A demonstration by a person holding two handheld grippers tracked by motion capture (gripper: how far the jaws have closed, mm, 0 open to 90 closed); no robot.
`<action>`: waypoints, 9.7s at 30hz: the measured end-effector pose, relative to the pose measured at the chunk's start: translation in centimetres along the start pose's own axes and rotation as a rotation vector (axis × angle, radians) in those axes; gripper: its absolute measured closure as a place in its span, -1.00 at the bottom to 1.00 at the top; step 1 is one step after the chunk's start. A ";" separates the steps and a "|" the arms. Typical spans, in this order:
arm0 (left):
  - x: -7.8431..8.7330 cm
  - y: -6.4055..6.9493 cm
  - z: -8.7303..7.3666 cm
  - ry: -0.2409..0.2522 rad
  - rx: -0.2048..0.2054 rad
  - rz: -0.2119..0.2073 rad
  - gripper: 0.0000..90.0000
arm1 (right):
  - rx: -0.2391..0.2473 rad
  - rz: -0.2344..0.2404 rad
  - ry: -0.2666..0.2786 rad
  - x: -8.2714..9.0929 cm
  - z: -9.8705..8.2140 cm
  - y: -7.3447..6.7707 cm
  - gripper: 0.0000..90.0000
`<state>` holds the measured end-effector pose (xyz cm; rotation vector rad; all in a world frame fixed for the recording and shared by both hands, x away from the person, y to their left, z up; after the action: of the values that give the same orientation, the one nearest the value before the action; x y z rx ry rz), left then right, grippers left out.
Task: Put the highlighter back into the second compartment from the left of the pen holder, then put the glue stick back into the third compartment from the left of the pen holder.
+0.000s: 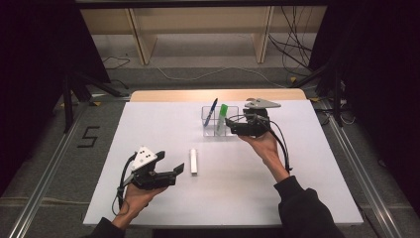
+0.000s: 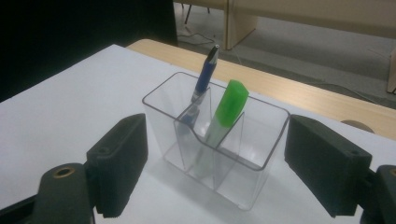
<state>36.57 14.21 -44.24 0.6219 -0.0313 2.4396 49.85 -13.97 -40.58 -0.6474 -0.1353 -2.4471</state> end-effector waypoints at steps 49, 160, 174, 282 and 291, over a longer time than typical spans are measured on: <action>-3.2 -0.7 0.4 -0.204 0.117 0.046 -0.64 | 0.041 0.126 0.004 6.3 -5.4 -2.7 -0.52; -12.5 -0.4 -0.2 -0.686 0.115 0.024 -0.15 | 0.044 0.138 -0.021 9.0 -9.9 -3.5 -0.59; -12.9 -0.4 -0.2 -0.716 0.078 0.025 0.00 | 0.045 0.142 -0.022 8.9 -9.9 -3.6 -0.59; -4.5 6.6 1.6 -0.032 -0.030 -0.169 0.57 | -0.227 0.442 0.061 4.3 -5.0 -8.5 -0.15; -4.5 6.9 1.6 -0.031 -0.034 -0.172 0.57 | -0.247 0.466 0.051 3.8 -5.1 -8.8 0.07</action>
<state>36.45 5.79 -43.94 0.6210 -0.0305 2.2596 39.97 -10.01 -42.74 -0.6367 0.3115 -2.0384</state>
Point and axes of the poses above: each handheld gripper's, and its own axes: x roughly backward along the jaws, z roughly out of its top, y roughly to its right, the point moved 4 cm from there along -x, roughly forward along the jaws, and after that the axes turned 1 degree about -y, right-handed, at the moved point
